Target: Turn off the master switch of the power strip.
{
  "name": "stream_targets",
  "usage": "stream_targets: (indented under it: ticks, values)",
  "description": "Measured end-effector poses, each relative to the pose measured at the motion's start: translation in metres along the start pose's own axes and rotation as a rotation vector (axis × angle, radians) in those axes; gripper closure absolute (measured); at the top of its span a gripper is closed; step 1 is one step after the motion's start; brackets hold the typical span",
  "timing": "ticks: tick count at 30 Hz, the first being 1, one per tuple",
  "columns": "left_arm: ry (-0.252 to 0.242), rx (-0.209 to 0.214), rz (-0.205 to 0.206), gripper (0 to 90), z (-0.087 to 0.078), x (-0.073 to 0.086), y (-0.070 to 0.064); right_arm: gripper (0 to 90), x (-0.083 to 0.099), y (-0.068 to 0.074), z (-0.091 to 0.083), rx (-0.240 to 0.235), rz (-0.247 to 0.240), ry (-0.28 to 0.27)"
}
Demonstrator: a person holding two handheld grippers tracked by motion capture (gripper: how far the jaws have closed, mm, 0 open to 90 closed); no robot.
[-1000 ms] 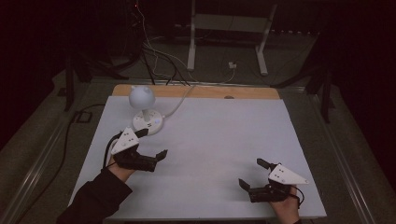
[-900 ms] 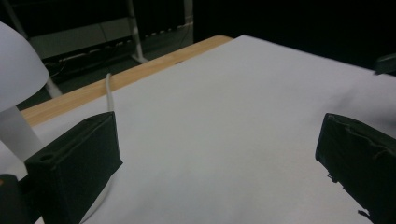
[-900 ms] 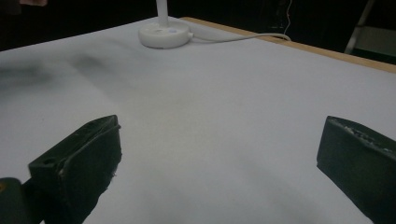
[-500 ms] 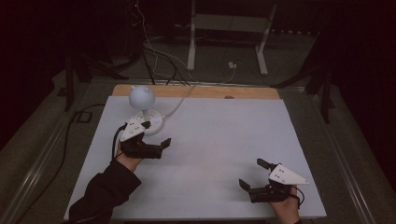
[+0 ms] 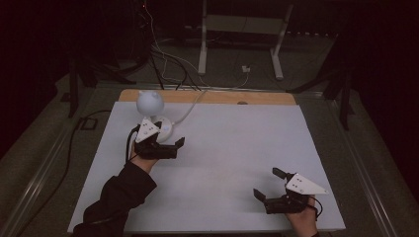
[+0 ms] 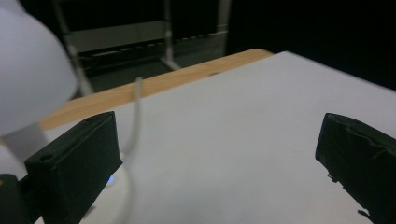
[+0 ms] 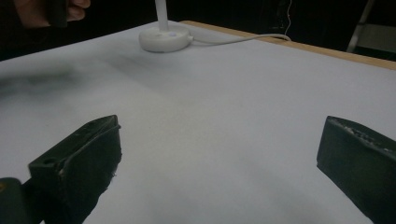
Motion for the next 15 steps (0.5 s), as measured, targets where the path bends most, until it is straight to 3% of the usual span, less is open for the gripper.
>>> stream_targets:
  ticks: [2,3,8,14,15]
  values:
    - [0.006,-0.004,-0.008,0.4,0.002,0.001,0.001,0.0,0.0,0.0,0.0,0.003,-0.005,0.002]
    - [0.018,-0.043,-0.019,0.4,0.006,0.003,0.005,0.0,0.0,0.0,0.0,0.004,-0.006,0.002]
    - [0.035,-0.083,-0.014,0.4,0.013,0.004,0.006,0.0,0.001,0.0,0.0,-0.001,-0.003,0.003]
    - [0.053,-0.064,0.002,0.5,0.023,0.007,0.006,0.0,0.001,0.0,0.0,-0.003,0.0,0.006]
    - [0.079,-0.084,0.0,1.2,0.027,0.01,0.008,0.0,0.001,0.001,0.0,-0.007,0.0,0.004]
Point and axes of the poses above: each handheld gripper's, and its own axes: z roughly forward along the jaws, x roughly out of its underside, y roughly to its left, the point moved 6 cm from there along z, roughly forward along the jaws, and after that the axes turned 14 degrees about z, right-handed, at the moved point
